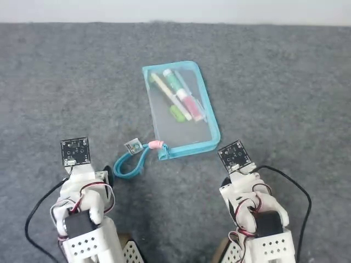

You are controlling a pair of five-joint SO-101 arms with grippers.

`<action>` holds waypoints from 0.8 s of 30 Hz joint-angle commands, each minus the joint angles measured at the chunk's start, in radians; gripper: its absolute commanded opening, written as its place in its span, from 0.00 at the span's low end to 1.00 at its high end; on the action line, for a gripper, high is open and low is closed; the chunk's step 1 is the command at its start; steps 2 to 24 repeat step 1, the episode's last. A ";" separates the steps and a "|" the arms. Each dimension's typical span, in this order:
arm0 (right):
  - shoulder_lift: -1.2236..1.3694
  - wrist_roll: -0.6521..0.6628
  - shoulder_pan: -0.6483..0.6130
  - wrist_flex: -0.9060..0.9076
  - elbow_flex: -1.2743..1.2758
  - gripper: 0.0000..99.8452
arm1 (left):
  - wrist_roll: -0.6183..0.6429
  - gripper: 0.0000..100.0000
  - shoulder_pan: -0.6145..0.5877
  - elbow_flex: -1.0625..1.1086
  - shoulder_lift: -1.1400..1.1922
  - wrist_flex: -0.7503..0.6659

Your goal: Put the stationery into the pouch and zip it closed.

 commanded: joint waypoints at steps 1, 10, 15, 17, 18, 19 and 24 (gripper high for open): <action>-0.004 -0.020 0.007 0.007 0.020 0.01 | 0.014 0.20 -0.005 -0.007 -0.005 0.005; -0.004 -0.020 0.007 0.007 0.020 0.01 | 0.014 0.20 -0.005 -0.007 -0.005 0.005; -0.004 -0.020 0.007 0.007 0.020 0.01 | 0.014 0.20 -0.005 -0.007 -0.005 0.005; -0.004 -0.020 0.007 0.007 0.020 0.01 | 0.014 0.20 -0.005 -0.007 -0.005 0.005; -0.004 -0.020 0.007 0.007 0.020 0.01 | 0.014 0.20 -0.005 -0.007 -0.005 0.005; -0.004 -0.020 0.007 0.007 0.020 0.01 | 0.014 0.20 -0.005 -0.007 -0.005 0.005; -0.004 -0.020 0.007 0.007 0.020 0.01 | 0.014 0.20 -0.005 -0.007 -0.005 0.005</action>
